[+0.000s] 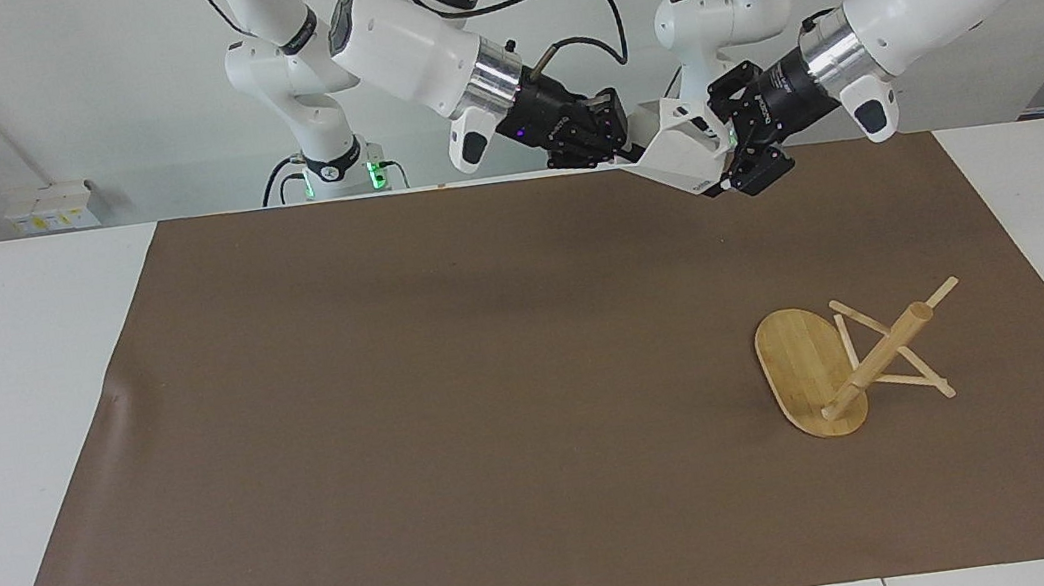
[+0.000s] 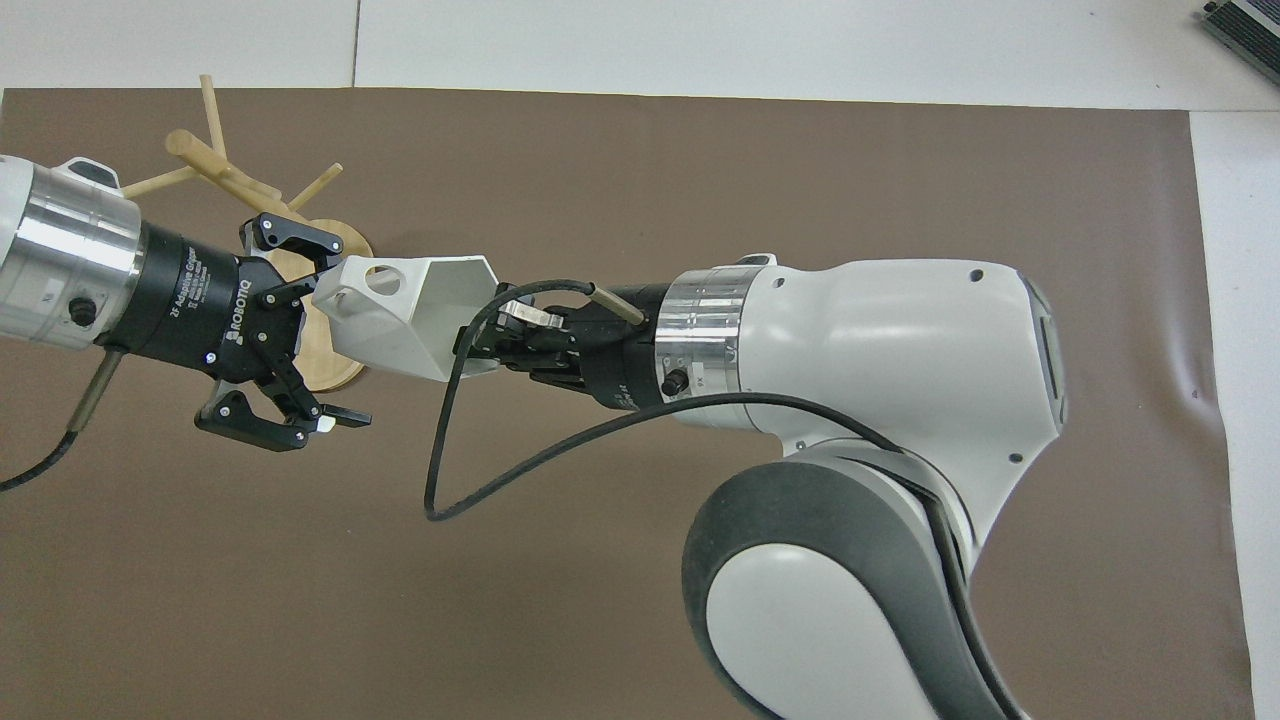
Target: Hang cup on rack
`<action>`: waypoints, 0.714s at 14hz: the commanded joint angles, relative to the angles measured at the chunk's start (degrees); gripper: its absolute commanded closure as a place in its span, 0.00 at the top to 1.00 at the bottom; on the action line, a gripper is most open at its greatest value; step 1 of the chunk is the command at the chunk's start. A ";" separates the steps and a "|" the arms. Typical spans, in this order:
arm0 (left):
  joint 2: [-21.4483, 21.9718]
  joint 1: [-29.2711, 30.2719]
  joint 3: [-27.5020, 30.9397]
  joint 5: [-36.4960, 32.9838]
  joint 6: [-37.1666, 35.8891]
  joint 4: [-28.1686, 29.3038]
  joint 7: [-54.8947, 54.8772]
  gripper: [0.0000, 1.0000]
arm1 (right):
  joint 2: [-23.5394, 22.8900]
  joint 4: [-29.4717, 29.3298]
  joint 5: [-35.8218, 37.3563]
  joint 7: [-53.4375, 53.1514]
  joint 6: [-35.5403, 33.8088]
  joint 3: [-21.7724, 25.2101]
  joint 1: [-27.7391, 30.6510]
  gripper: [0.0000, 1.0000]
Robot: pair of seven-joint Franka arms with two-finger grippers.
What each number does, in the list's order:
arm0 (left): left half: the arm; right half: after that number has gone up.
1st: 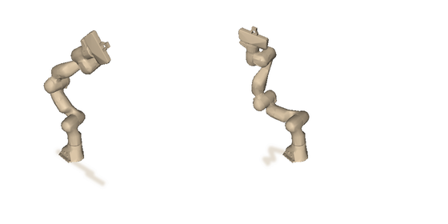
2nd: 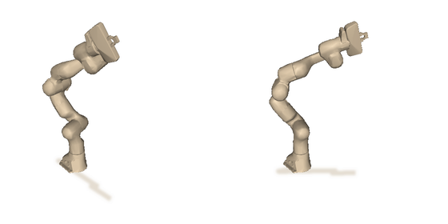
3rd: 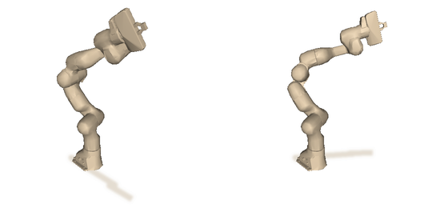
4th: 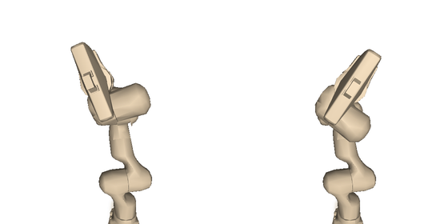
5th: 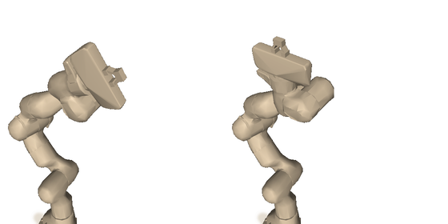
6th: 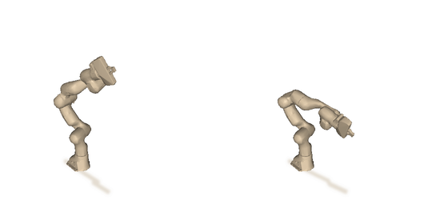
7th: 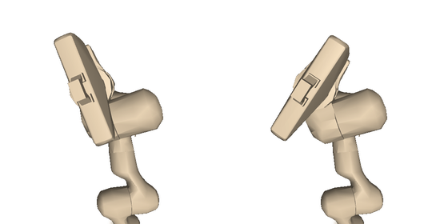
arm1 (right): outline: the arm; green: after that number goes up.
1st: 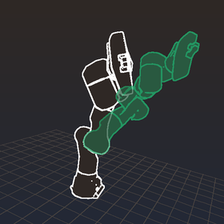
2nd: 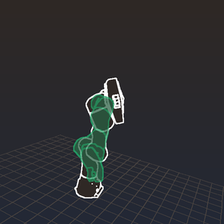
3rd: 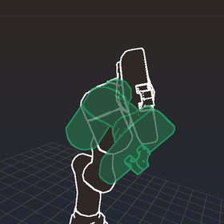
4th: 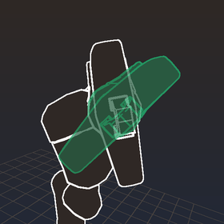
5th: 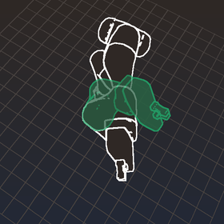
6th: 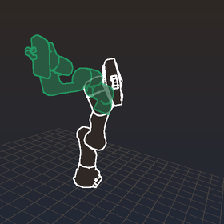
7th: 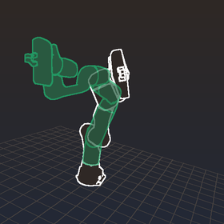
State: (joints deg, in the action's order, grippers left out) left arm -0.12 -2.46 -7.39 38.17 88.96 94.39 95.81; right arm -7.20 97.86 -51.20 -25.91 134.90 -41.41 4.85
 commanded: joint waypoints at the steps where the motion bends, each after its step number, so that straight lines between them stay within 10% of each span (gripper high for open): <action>1: 2.32 -0.88 0.45 0.41 1.75 3.17 0.69 1.00 | 0.61 0.67 -0.92 -0.46 0.54 -0.78 0.33 0.00; 10: 3.02 -0.70 0.45 0.59 3.85 2.73 1.13 1.00 | 0.70 1.02 -0.92 -0.46 0.54 -0.78 0.33 0.00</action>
State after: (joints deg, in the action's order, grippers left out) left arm 0.94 -2.53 -7.21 38.14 90.41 95.25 96.03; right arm -7.18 97.86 -51.20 -25.91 135.04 -41.47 4.83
